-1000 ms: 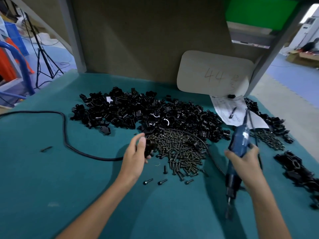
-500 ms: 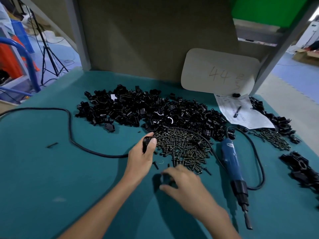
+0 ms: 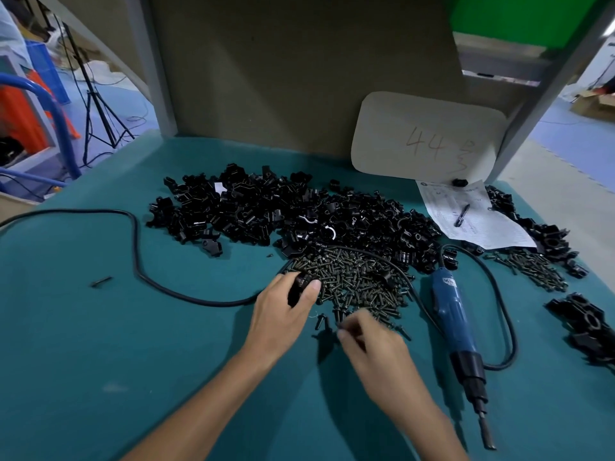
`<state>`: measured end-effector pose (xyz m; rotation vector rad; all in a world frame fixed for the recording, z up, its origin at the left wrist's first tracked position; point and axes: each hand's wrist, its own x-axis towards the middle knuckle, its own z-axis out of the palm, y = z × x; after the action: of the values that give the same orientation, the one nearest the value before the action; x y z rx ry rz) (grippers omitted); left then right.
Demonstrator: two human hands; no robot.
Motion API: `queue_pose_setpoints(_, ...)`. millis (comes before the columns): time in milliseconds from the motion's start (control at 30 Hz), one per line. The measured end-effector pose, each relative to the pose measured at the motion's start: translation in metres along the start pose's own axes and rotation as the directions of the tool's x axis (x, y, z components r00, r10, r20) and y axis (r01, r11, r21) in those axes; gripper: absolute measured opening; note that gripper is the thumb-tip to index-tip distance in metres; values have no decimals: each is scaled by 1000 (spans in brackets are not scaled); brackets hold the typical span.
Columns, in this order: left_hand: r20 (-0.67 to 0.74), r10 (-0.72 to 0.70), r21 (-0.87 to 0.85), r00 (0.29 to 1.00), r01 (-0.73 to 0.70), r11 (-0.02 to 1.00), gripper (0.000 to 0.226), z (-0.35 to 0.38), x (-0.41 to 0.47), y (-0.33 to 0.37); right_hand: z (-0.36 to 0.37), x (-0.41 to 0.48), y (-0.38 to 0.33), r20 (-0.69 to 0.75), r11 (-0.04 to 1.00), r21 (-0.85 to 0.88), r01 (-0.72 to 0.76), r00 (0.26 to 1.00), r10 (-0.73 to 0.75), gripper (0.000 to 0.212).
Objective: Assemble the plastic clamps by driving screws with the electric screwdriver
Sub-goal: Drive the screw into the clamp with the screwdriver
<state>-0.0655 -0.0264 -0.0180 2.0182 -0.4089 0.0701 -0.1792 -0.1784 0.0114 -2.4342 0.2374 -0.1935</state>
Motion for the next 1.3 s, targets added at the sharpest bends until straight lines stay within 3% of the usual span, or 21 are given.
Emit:
queue_pose_setpoints(67, -37, 16, 27, 999, -15, 1000, 41, 0, 0, 1, -5, 11, 1, -61, 958, 287, -17, 997, 37, 9)
queue_pose_setpoints(167, -13, 47, 35, 999, -46, 998, 36, 0, -1, 3, -9, 31, -4, -116, 781, 624, 22, 991, 65, 13)
queue_pose_setpoints(300, 12, 33, 40, 999, -34, 999, 54, -2, -2, 6, 1, 47, -5, -77, 548, 836, 13, 993, 93, 14)
queue_pose_setpoints(367, 35, 49, 72, 998, -52, 996, 61, -1, -2, 6, 8, 48, -3, -52, 495, 869, -2, 994, 95, 18)
queue_pose_setpoints(533, 69, 100, 116, 993, -108, 987, 52, 1, -1, 5, 15, 46, 0, -68, 584, 812, 19, 996, 62, 13)
queue_pose_setpoints(833, 239, 169, 141, 956, -206, 968, 44, 1, -2, 3, 12, 46, 4, -5, 612, 791, 7, 1000, -5, 18)
queue_pose_setpoints(1033, 204, 171, 155, 964, -204, 967, 48, 3, -3, 1, 12, 45, 8, -28, 614, 789, -20, 997, 69, 17)
queue_pose_setpoints(1133, 202, 182, 169, 962, -217, 961, 50, 3, -4, 1, 14, 45, 7, -73, 712, 702, 0, 995, 71, 12)
queue_pose_setpoints(1233, 205, 197, 195, 959, -238, 952, 51, 3, -5, 1, 17, 43, 7, -144, 881, 473, 21, 988, 53, 14)
queue_pose_setpoints(1300, 206, 202, 196, 957, -243, 950, 53, 3, -5, 2, 18, 41, 8, -168, 923, 383, 48, 986, 19, 15)
